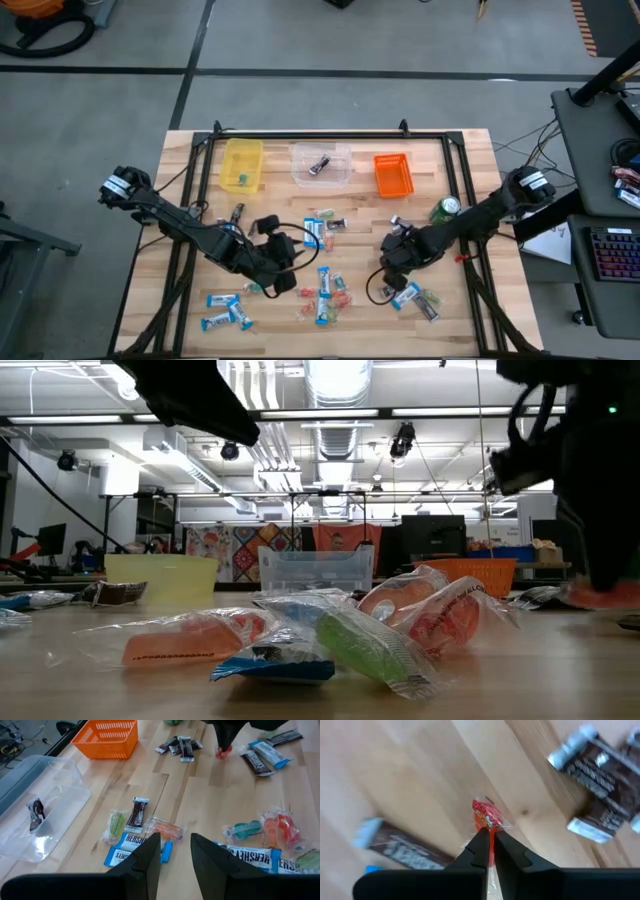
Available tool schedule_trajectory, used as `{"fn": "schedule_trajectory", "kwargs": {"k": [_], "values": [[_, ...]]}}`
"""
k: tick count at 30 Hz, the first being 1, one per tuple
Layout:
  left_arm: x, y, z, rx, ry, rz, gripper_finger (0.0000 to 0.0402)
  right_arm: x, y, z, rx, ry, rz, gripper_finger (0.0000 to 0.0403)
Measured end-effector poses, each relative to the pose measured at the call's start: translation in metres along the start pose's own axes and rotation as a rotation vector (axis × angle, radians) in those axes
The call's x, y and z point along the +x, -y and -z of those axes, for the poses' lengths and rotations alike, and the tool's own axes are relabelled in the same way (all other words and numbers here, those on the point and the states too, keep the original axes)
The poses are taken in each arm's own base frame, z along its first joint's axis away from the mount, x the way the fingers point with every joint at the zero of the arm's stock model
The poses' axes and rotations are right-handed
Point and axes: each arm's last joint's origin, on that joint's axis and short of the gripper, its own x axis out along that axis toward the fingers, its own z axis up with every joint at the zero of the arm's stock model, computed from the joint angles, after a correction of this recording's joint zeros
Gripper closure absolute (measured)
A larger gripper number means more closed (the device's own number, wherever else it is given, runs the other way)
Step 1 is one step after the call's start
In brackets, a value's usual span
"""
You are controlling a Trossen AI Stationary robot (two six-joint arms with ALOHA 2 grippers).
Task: Organize candy in baskets
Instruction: Put the red gummy into the yellow bin
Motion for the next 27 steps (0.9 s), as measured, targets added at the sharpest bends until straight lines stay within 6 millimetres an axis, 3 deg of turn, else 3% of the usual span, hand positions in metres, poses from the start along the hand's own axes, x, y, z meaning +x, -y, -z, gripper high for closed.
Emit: {"fn": "schedule_trajectory", "kwargs": {"k": [6, 16, 22, 27], "values": [[0.0, 0.003, -0.006, -0.011, 0.055, 0.035, 0.0311, -0.023, -0.006, -0.009, -0.089, 0.197, -0.129, 0.0394], [0.012, 0.011, 0.0, -0.105, 0.333, 0.215, 0.0305, -0.062, -0.039, -0.044, -0.419, 0.931, -0.193, 0.0394], [0.013, 0.007, 0.006, -0.198, 0.437, 0.24, 0.0261, -0.08, -0.051, -0.054, -0.525, 1.184, -0.215, 0.0394], [0.02, 0.006, 0.002, -0.232, 0.52, 0.237, 0.0219, -0.081, -0.056, -0.06, -0.555, 1.27, -0.205, 0.0394]]}}
